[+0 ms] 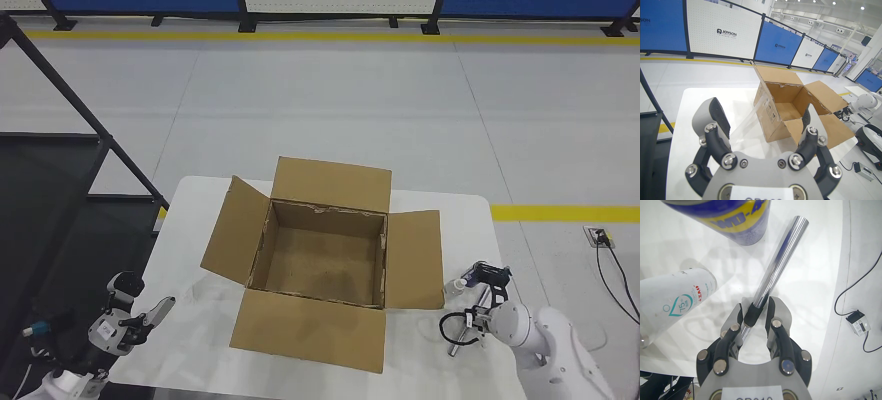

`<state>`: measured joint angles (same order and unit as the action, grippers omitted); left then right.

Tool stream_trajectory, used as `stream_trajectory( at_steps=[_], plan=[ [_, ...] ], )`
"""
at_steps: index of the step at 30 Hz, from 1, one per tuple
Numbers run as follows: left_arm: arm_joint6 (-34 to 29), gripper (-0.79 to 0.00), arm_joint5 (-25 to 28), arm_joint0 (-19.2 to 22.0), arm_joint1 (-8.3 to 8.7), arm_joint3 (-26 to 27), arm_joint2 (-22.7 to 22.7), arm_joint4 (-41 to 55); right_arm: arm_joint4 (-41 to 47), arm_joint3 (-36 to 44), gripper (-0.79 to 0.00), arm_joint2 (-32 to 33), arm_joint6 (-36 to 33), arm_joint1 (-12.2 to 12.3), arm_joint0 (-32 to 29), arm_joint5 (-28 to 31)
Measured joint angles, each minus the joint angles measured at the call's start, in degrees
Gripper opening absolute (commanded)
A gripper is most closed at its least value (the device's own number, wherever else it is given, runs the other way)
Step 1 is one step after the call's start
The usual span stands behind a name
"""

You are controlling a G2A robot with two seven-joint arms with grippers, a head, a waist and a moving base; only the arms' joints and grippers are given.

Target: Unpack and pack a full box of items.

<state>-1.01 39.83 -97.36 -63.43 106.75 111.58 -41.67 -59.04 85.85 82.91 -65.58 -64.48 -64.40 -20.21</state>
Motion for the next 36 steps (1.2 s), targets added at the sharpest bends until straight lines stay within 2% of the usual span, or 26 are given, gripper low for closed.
stream_trajectory(
  at_steps=[4,9,15,22,30,36],
  plan=[
    [0.0,0.0,0.0,0.0,0.0,0.0,0.0,0.0,-0.15,-0.35,-0.56,-0.15,-0.42,-0.01,0.21,0.06],
    [0.0,0.0,0.0,0.0,0.0,0.0,0.0,0.0,0.07,-1.0,-0.785,-0.26,-0.82,-0.03,0.69,0.37],
    [0.0,0.0,0.0,0.0,0.0,0.0,0.0,0.0,2.14,-0.78,-0.785,1.59,0.34,0.09,0.1,0.82],
    [0.0,0.0,0.0,0.0,0.0,0.0,0.0,0.0,4.53,4.36,-0.785,6.65,1.07,0.74,-4.35,1.68],
    [0.0,0.0,0.0,0.0,0.0,0.0,0.0,0.0,4.73,6.2,-0.785,7.41,1.25,0.89,-5.68,1.01],
    [0.0,0.0,0.0,0.0,0.0,0.0,0.0,0.0,8.78,9.21,-0.785,10.35,6.46,0.77,-7.68,-0.31]
  ],
)
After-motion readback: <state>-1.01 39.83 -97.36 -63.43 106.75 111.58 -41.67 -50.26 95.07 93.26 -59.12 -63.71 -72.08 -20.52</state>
